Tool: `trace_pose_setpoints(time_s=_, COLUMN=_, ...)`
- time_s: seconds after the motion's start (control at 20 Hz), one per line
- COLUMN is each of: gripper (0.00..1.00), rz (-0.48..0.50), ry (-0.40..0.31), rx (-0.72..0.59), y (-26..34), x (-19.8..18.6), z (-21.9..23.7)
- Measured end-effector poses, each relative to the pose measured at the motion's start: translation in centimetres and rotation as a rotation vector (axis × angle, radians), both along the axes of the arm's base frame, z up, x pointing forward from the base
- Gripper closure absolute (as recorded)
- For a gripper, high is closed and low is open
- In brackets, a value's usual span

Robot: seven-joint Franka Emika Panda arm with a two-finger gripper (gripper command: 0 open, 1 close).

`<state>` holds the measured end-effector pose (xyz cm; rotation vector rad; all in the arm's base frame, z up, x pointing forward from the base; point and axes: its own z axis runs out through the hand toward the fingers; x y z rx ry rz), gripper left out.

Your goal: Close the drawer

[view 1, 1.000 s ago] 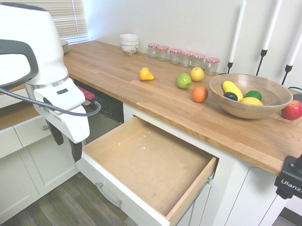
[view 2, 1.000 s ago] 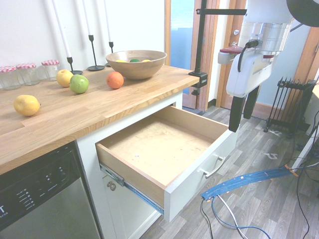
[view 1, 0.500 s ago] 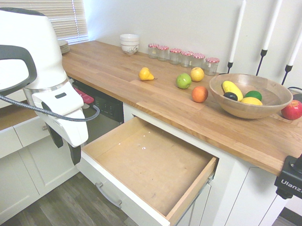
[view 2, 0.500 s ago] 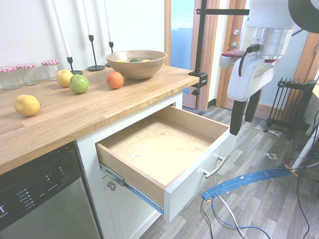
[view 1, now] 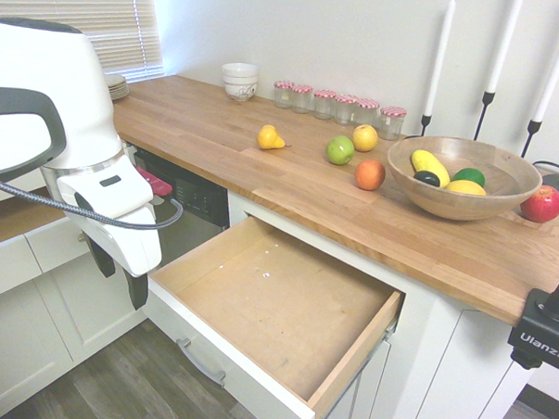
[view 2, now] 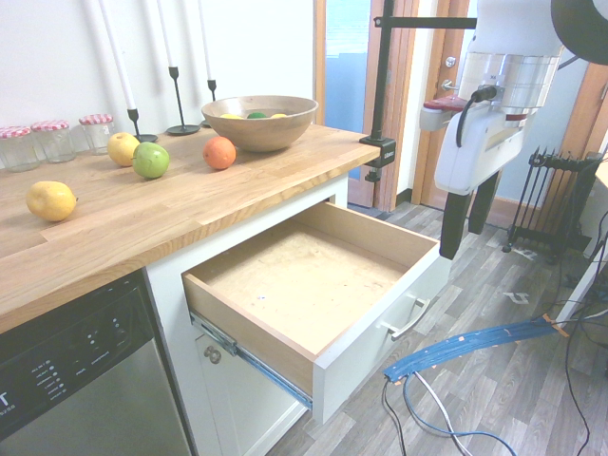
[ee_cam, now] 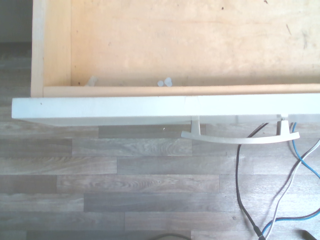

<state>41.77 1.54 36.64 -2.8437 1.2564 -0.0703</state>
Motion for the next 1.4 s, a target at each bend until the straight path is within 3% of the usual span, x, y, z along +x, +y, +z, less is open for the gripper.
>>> trace_pose_setpoints(time_s=0.8, gripper=0.0, rz=-0.032, ry=0.014, rx=0.004, y=-3.1, x=-3.5, z=-5.6)
trace_pose_setpoints(time_s=1.4, gripper=0.0, rz=-0.035, ry=0.096, rx=0.01, y=-6.0, x=-3.6, z=-16.3)
